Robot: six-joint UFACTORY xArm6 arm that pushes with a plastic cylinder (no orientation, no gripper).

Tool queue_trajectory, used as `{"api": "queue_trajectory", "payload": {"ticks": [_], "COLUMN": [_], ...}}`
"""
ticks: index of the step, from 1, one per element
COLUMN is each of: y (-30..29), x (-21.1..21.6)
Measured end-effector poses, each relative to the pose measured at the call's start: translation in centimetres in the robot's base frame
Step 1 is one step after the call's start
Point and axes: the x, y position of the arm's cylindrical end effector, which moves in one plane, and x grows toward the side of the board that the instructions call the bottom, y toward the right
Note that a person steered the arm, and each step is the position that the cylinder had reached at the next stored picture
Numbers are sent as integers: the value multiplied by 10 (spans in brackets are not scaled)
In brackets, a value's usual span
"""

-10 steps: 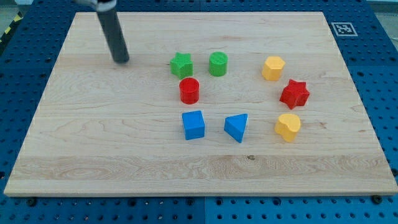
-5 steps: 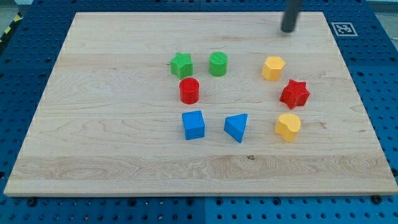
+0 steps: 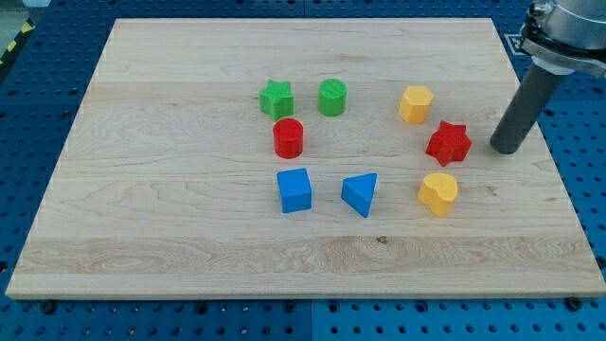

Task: Point your arm to the right of the red star

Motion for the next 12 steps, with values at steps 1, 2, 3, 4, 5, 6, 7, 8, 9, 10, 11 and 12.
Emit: {"api": "queue_trajectory", "payload": {"ticks": [1, 2, 3, 4, 5, 6, 7, 8, 9, 10, 11, 12], "y": [-13, -23, -30, -37, -45, -52, -58, -67, -71, -71, -57, -23], "x": [0, 0, 0, 0, 0, 0, 1, 3, 4, 4, 3, -10]}}
